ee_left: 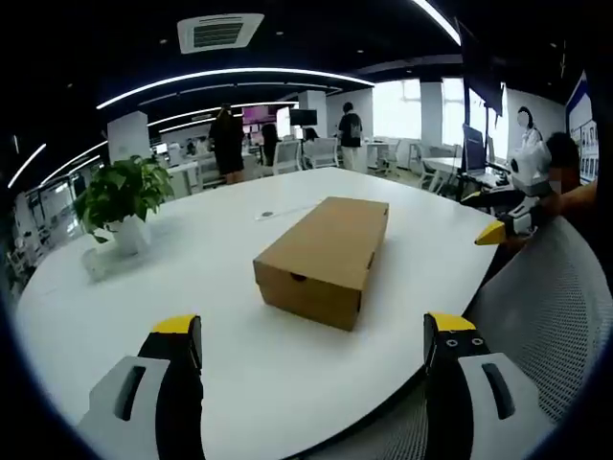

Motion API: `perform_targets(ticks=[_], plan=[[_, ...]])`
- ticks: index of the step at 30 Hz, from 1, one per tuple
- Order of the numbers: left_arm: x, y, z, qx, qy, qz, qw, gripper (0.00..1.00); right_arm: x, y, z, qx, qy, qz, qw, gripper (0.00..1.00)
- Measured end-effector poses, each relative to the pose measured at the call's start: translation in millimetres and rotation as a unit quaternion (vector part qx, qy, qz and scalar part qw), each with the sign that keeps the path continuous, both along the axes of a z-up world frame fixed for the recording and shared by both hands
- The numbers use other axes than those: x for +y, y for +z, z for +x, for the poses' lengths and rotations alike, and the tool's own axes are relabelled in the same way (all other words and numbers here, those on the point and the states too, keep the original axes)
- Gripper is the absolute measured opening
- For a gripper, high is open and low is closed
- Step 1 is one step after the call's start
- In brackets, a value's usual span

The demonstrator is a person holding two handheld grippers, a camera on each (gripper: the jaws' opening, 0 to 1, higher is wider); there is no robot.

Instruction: Operate the shoe box by opening the lid, removing the specified soft item, and placing it in the target area until the item is outside and the box remains undamaged.

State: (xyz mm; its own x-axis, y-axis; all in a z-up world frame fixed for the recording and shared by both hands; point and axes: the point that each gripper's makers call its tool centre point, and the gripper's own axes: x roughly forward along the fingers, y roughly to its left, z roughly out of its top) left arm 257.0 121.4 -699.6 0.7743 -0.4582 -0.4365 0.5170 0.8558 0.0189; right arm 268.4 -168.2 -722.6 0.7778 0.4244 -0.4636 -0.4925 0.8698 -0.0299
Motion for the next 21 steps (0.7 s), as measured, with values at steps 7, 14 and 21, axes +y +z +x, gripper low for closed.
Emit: perform_targets(ticks=[7, 14, 21], plan=[[2.8, -3.2, 0.8, 0.001, 0.0, 0.0, 1.0, 1.0, -0.4, 0.4, 0.0, 0.0, -0.001, 0.002, 1.0, 0.98], [6.6, -4.3, 2.2, -0.001, 0.005, -0.001, 1.0, 1.0, -0.6, 0.4, -0.1, -0.001, -0.001, 0.001, 1.0, 0.98], [8.4, -5.1, 3.8, -0.002, 0.009, -0.008, 0.9999, 1.0, 0.0, 0.2, 0.1, 0.0, 0.0, 0.001, 1.0, 0.98]])
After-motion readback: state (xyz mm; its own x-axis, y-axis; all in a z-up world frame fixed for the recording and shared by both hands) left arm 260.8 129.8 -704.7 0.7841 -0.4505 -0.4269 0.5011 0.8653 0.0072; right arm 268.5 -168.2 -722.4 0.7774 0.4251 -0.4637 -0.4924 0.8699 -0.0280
